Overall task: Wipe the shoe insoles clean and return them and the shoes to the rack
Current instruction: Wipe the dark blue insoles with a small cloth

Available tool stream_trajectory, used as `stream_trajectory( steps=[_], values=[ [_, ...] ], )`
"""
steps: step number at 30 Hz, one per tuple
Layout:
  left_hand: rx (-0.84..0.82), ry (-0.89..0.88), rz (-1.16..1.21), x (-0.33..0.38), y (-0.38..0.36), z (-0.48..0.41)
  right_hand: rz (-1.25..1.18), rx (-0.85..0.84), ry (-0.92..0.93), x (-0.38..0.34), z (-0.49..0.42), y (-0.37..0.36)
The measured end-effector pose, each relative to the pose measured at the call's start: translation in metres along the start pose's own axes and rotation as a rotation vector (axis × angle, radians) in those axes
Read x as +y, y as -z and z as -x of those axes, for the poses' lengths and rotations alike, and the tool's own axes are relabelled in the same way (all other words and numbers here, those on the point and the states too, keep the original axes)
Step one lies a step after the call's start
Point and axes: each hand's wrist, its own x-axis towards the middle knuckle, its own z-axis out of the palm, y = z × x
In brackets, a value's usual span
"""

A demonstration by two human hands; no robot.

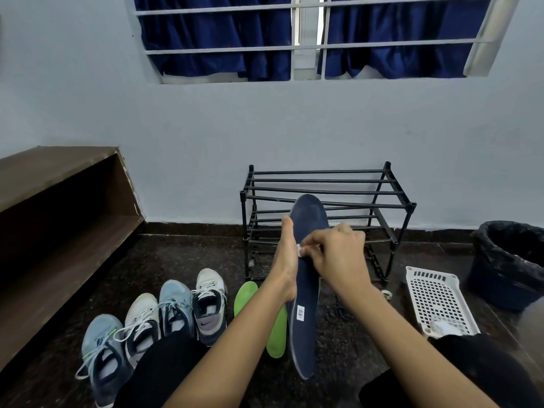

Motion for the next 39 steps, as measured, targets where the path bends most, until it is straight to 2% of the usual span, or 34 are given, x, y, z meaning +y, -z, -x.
stream_trajectory(
  steps=[5,11,18,24,29,32,35,39],
  values=[
    [0.026,0.039,-0.032,0.001,0.001,0.003,0.052,-0.092,0.011,-0.004,0.004,0.005],
    [-0.07,0.005,0.111,-0.001,-0.015,0.009,0.09,0.033,-0.117,0.013,-0.013,0.012],
    [-0.091,-0.025,-0.007,-0.012,-0.024,0.009,0.02,0.142,-0.251,0.037,-0.031,0.012],
    [-0.054,0.002,0.1,-0.002,-0.012,0.003,-0.133,0.025,-0.14,0.019,-0.017,0.006],
    [0.046,-0.003,-0.009,0.005,-0.001,-0.002,-0.069,-0.082,-0.014,-0.005,0.005,0.003],
    [0.007,0.045,0.013,0.007,-0.002,-0.001,0.006,-0.109,-0.031,-0.003,0.005,0.008],
    [-0.052,0.052,0.044,0.007,-0.008,0.003,0.09,-0.017,-0.04,-0.002,0.001,0.012],
    [-0.111,0.045,0.119,-0.001,-0.025,0.008,0.085,0.097,-0.173,0.015,-0.014,0.018]
  ],
)
